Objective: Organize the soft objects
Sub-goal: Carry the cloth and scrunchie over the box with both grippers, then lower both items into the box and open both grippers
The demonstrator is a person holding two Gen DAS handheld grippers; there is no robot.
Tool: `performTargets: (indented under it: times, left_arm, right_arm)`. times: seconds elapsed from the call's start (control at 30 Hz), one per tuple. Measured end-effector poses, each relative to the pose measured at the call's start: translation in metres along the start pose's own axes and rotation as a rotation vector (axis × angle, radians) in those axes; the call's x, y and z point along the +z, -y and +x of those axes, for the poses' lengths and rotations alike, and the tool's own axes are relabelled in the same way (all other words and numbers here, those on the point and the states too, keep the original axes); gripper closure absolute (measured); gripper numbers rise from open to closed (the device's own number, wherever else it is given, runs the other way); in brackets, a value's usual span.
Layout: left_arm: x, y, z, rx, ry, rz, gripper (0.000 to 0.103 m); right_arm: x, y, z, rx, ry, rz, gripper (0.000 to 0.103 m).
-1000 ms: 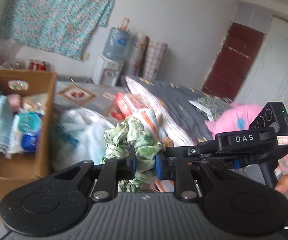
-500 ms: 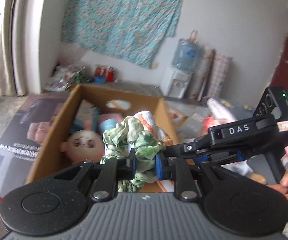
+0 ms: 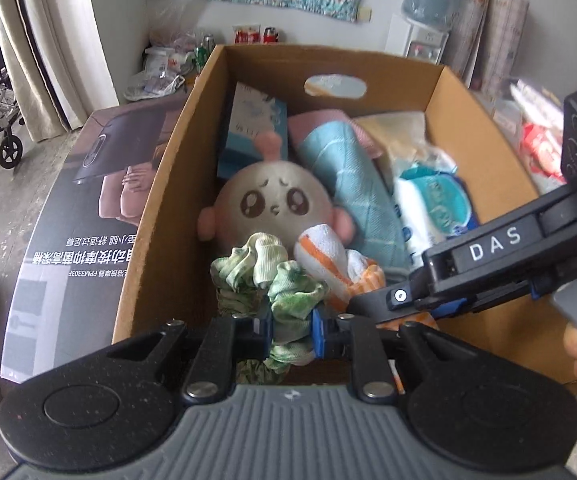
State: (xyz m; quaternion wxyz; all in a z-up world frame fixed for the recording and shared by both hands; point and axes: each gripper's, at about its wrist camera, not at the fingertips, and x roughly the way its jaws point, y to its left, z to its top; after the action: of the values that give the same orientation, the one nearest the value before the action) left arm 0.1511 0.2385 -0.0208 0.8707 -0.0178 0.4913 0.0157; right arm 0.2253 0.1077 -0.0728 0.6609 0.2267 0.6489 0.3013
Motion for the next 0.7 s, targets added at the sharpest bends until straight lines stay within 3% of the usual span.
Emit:
performTargets:
  times: [0.23, 0.53, 0.7]
  left_arm:
    - [-0.001, -0.008, 0.024, 0.021, -0.081, 0.008, 0.078]
    - [-0.001, -0.006, 0.021, 0.000, -0.080, 0.011, 0.066]
    - [-0.002, -0.003, 0.012, 0.011, -0.057, 0.031, 0.062]
  right_arm:
    - [-0.002, -0.001, 0.027, -0.028, -0.059, -0.012, 0.061]
    - [0.000, -0.008, 0.033, -0.027, -0.087, -0.013, 0.060]
    - [0.008, -0.012, 0.028, -0.050, -0.060, -0.040, 0.051]
